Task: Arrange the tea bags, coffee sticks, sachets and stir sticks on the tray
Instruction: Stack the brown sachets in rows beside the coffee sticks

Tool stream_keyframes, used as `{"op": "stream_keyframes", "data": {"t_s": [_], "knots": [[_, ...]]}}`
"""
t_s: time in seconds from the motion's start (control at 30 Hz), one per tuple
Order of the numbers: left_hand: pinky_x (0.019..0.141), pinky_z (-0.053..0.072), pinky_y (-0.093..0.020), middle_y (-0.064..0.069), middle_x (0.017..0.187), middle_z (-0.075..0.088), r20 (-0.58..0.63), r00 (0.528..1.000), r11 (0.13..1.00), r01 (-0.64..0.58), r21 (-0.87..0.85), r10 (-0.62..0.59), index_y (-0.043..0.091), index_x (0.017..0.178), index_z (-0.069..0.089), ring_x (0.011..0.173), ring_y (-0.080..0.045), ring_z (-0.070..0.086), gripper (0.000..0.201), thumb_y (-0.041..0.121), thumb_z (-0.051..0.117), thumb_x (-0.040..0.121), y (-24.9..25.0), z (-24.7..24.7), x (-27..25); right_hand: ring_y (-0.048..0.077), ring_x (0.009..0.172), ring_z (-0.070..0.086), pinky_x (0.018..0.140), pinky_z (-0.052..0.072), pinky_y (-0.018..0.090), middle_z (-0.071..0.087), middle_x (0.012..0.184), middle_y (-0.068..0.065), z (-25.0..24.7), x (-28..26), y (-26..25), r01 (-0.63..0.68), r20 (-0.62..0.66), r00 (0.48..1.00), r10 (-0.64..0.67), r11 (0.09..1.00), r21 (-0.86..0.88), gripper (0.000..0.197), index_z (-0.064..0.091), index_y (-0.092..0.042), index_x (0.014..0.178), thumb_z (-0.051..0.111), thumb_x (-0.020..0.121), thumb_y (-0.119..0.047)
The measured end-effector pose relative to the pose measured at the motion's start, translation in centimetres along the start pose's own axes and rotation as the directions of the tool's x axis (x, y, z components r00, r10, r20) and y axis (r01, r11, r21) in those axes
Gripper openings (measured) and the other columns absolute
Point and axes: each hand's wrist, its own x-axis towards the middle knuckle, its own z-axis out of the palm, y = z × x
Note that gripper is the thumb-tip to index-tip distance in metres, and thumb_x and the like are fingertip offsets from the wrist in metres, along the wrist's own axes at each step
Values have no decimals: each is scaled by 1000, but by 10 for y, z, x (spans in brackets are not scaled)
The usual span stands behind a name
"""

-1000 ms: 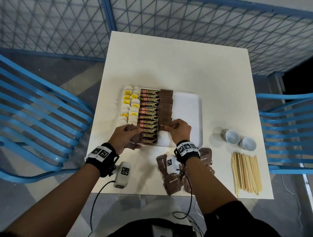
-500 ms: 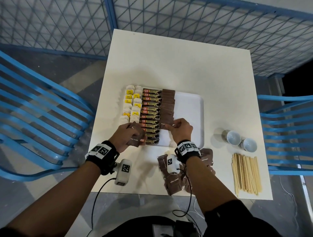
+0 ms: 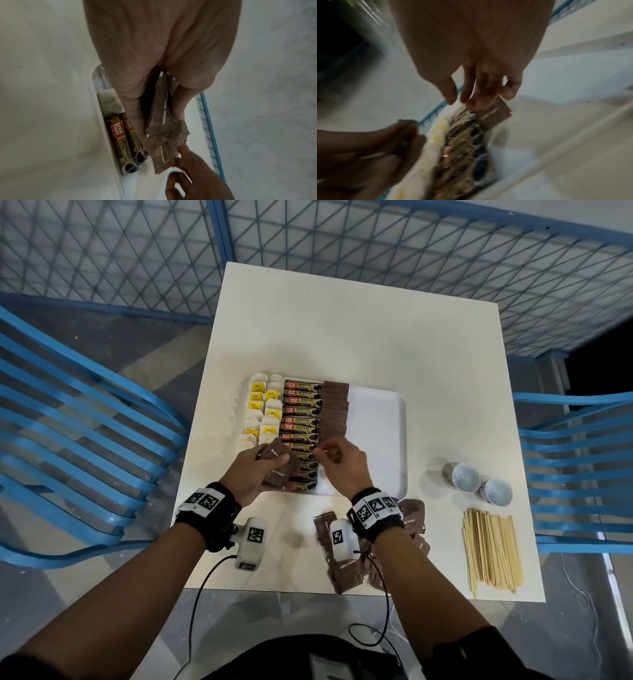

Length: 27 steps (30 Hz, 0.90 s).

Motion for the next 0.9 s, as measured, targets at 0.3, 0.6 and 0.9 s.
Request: {"op": "stream_keyframes", "data": {"t_s": [0.3, 0.6, 0.9], "knots": [[75, 62, -51, -18, 112, 74, 10, 1000, 1000, -18, -5, 18, 2, 122, 64, 100, -37, 74, 28, 13, 67, 97, 1, 14, -1, -3, 72, 58, 64, 41, 5, 68, 80, -12, -4, 2, -21, 114, 159, 981, -109, 993, -22, 7, 74, -20, 90, 77, 87, -26], [47, 48, -29, -11, 99, 71, -17, 997, 971, -69, 227, 75, 22, 126, 65, 70, -29, 67, 31, 19, 70, 95, -4, 23, 5, 1, 62, 61, 67, 52, 18, 71, 78, -7, -21, 11, -16, 138, 86, 986, -140, 990, 28, 14, 76, -20, 96, 71, 90, -10], [39, 45, -23, -4, 88, 74, -153, 959, 943, -193, 270, 240, 18, 112, 75, 65, -21, 69, 21, 30, 72, 95, -7, 38, 7, 2, 71, 63, 70, 50, 15, 71, 83, -9, -30, 10, -14, 229, 70, 971, -227, 973, -29, 7, 75, -18, 95, 72, 89, -16]]}}
